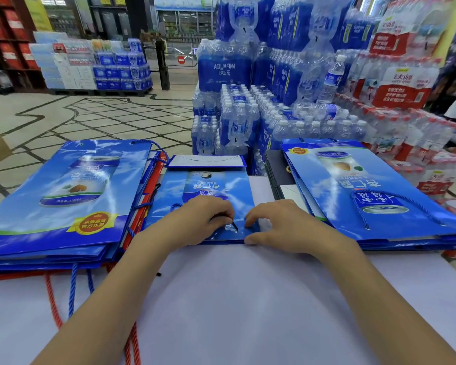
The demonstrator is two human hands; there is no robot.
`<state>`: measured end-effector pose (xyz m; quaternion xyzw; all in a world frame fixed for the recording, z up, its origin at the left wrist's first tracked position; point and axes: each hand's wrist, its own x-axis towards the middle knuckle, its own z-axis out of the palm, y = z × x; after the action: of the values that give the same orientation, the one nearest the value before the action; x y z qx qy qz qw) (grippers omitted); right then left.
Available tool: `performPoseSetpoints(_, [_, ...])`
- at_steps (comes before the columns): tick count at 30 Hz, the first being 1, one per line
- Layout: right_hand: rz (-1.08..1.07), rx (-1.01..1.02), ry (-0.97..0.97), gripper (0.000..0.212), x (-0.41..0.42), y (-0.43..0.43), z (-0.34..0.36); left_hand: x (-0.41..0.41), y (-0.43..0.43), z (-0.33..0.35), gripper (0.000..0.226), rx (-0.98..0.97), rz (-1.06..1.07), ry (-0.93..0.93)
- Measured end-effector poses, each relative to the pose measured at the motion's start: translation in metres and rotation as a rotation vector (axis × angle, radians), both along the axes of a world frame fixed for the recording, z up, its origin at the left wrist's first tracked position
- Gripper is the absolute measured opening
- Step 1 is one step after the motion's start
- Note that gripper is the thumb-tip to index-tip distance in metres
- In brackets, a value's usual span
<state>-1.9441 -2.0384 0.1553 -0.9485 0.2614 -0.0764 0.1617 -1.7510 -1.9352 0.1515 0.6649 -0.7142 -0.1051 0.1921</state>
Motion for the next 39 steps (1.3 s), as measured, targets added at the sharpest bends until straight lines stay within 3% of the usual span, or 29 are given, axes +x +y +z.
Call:
performPoseSetpoints(5, [0.003, -0.04, 0.007, 0.038, 0.0, 0.0, -0.001, 0.0, 0.0, 0.002, 0.012, 0.0, -0.036, -0.038])
performPoseSetpoints(10, [0.046, -0.084, -0.046, 0.024, -0.001, 0.003, 0.003, -0.003, -0.001, 0.002, 0.015, -0.011, -0.047, -0.055])
performPoseSetpoints(18, [0.048, -0.264, -0.232, 0.029, 0.001, 0.008, 0.004, -0.001, 0.003, 0.005, 0.025, -0.051, -0.009, -0.025])
performPoseSetpoints(26, [-0.033, -0.366, -0.44, 0.012, 0.004, 0.011, 0.005, -0.001, 0.005, 0.006, 0.034, -0.077, -0.017, -0.042])
performPoseSetpoints(31, [-0.036, -0.589, -0.358, 0.024, 0.013, 0.02, 0.006, -0.006, 0.001, 0.004, 0.03, -0.071, 0.015, -0.012])
performPoseSetpoints(35, [-0.247, -0.504, -0.115, 0.038, 0.022, 0.034, 0.0, -0.008, -0.001, 0.003, 0.024, -0.043, 0.028, -0.007])
performPoseSetpoints(39, [-0.259, -0.537, -0.005, 0.019, 0.03, 0.036, -0.004, -0.011, -0.001, 0.002, 0.026, -0.01, 0.025, -0.014])
